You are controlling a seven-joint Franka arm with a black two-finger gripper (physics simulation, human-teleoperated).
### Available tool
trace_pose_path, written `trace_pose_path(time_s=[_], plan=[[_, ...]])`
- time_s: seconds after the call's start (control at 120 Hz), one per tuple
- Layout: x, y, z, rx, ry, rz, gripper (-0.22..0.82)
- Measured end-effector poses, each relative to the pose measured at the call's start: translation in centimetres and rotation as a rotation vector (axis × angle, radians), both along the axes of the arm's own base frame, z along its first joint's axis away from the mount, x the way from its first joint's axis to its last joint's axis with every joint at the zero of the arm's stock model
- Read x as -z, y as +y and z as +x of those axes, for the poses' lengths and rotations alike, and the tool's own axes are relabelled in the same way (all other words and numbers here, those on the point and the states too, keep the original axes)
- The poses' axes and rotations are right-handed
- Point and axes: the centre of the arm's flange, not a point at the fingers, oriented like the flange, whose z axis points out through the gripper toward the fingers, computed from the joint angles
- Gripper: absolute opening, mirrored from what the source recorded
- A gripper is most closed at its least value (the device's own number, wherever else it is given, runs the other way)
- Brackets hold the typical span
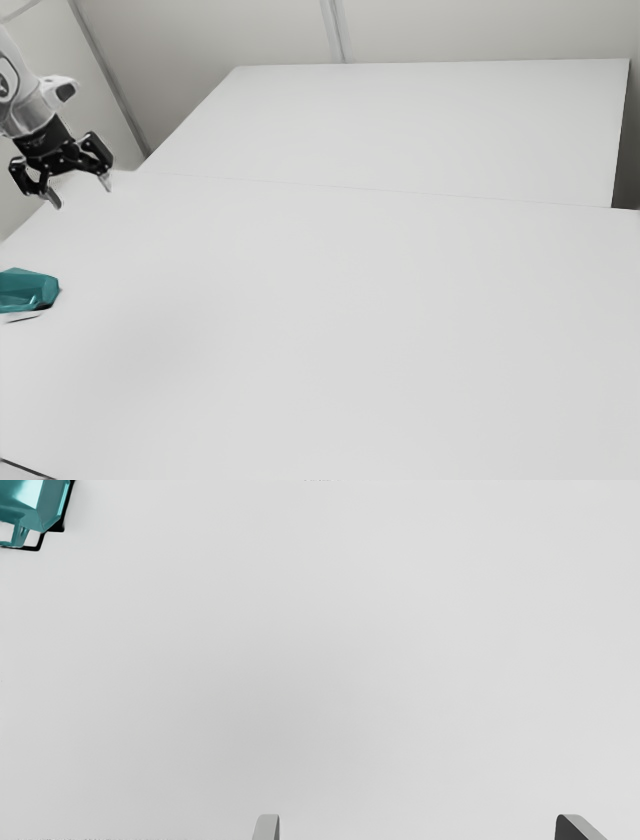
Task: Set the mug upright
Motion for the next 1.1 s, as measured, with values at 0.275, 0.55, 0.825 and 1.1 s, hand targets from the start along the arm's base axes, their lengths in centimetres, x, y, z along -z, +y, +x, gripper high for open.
trace_pose_path(time_s=[0.275,0.55,0.825,1.1], plan=[[4.2,13.3,-5.2,-0.072,0.012,-0.113,0.60],[10.7,24.0,-8.0,0.042,-0.028,-0.214,0.60],[15.2,31.8,-8.3,0.227,-0.144,-0.228,0.60],[18.9,37.4,-12.4,0.335,-0.205,-0.224,0.60]])
